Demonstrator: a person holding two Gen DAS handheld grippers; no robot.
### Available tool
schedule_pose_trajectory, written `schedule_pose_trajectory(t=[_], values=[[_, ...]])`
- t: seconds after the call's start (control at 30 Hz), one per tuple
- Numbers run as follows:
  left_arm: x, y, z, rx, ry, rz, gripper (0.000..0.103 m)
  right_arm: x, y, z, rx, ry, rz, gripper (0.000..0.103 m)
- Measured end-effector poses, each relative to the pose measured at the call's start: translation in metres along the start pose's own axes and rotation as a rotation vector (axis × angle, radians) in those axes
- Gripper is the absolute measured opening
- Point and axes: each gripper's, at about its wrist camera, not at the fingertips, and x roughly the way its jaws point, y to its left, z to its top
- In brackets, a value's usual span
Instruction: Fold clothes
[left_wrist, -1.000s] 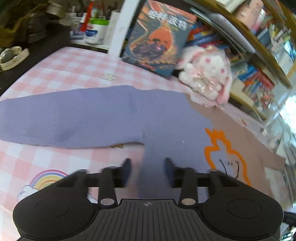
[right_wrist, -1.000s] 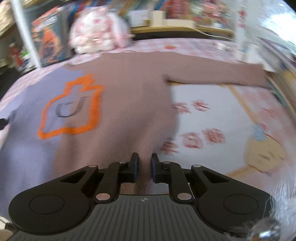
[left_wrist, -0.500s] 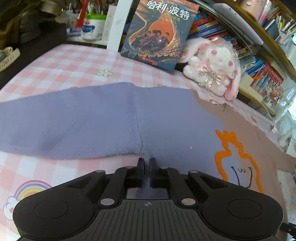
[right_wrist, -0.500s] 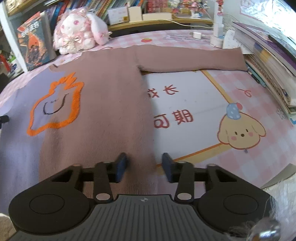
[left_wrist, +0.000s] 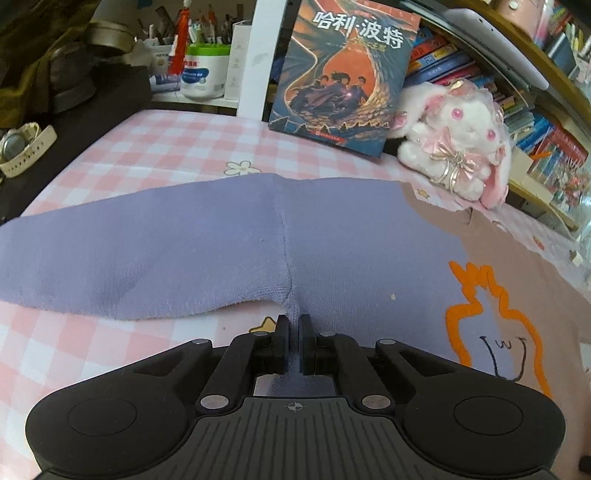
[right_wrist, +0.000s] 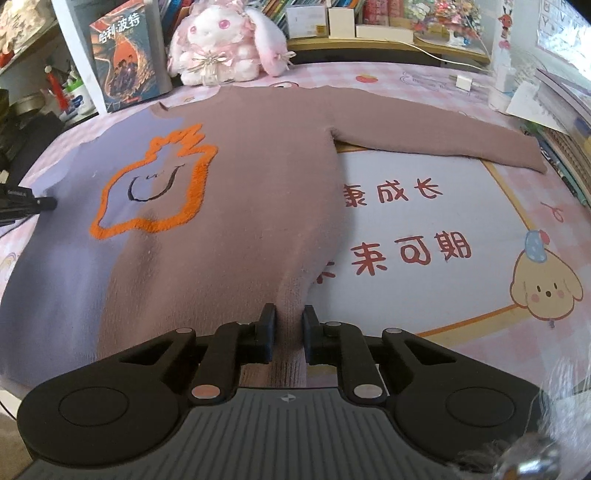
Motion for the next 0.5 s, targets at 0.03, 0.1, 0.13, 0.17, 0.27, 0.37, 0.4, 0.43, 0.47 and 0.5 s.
schedule_pose_trajectory(t=[0.03,0.1,0.13,0.17,0.27,0.37,0.4,0.43,0.47,0.5], values=[[0.000,-0.001,0.000,0.006,-0.001,0.000,0.004,0.000,0.001,0.000,-0.004,-0.001,-0.002,0.013],[0.001,-0.003,0.000,0.014,-0.001,0.000,0.004,-0.001,-0.001,0.000,0.005,-0.007,-0.010,0.012],[0.001,-0.005,-0.001,0.017,0.000,-0.004,0.004,-0.001,-0.003,-0.001,0.013,-0.011,-0.020,0.012],[0.001,-0.008,-0.002,0.024,0.001,-0.010,0.004,-0.001,-0.005,-0.001,0.020,-0.017,-0.031,0.012],[0.002,-0.016,-0.005,0.048,-0.002,-0.019,0.004,-0.003,-0.010,-0.003,0.034,-0.022,-0.056,0.012],[0.002,-0.015,-0.006,0.050,-0.010,-0.021,0.006,-0.005,-0.013,-0.004,0.042,-0.021,-0.055,0.013],[0.001,-0.014,-0.006,0.049,-0.011,-0.022,0.008,-0.006,-0.014,-0.004,0.044,-0.019,-0.055,0.017],[0.000,-0.013,-0.007,0.048,-0.007,-0.019,0.010,-0.007,-0.014,-0.005,0.046,-0.016,-0.056,0.020],[-0.003,-0.013,-0.008,0.046,-0.003,-0.017,0.012,-0.008,-0.015,-0.006,0.048,-0.013,-0.058,0.024],[-0.007,-0.013,-0.012,0.043,0.004,-0.017,0.016,-0.009,-0.016,-0.007,0.054,-0.009,-0.048,0.028]])
